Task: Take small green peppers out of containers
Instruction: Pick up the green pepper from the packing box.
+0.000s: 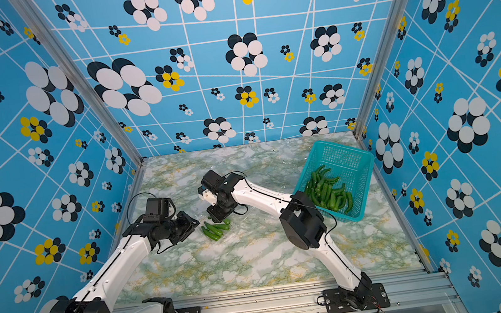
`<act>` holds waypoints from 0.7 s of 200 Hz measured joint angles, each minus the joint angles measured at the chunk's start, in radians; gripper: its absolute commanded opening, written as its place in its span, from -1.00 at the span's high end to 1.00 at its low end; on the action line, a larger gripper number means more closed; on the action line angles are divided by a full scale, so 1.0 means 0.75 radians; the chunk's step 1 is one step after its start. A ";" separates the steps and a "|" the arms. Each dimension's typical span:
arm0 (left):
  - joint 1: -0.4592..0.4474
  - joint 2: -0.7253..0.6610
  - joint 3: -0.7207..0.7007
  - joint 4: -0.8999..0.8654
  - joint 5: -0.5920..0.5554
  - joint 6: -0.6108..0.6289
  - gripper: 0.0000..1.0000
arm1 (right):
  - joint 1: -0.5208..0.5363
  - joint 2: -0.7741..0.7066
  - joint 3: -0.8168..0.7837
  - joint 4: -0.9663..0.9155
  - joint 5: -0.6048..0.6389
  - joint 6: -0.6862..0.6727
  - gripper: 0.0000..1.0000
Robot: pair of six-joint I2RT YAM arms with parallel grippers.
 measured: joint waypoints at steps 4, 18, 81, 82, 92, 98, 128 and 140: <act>0.004 -0.001 -0.005 0.000 0.003 0.001 0.28 | 0.001 0.009 0.006 -0.003 0.000 0.000 0.31; 0.014 -0.008 -0.022 0.007 0.010 0.001 0.28 | 0.008 0.035 0.029 -0.008 0.000 0.000 0.31; 0.035 -0.038 -0.083 0.035 0.035 0.001 0.28 | 0.036 0.110 0.145 -0.034 -0.016 -0.005 0.30; 0.036 -0.038 -0.083 0.035 0.036 0.001 0.28 | 0.036 0.111 0.146 -0.035 -0.016 -0.005 0.30; 0.040 -0.045 -0.089 0.038 0.037 0.000 0.27 | 0.040 0.128 0.164 -0.036 -0.023 -0.005 0.30; 0.042 -0.049 -0.092 0.038 0.037 0.000 0.28 | 0.042 0.138 0.173 -0.036 -0.026 -0.005 0.30; 0.057 -0.072 -0.113 0.044 0.041 0.000 0.28 | 0.049 0.189 0.211 -0.065 -0.029 -0.006 0.29; 0.063 -0.079 -0.120 0.045 0.045 0.000 0.28 | 0.052 0.207 0.226 -0.073 -0.029 -0.007 0.29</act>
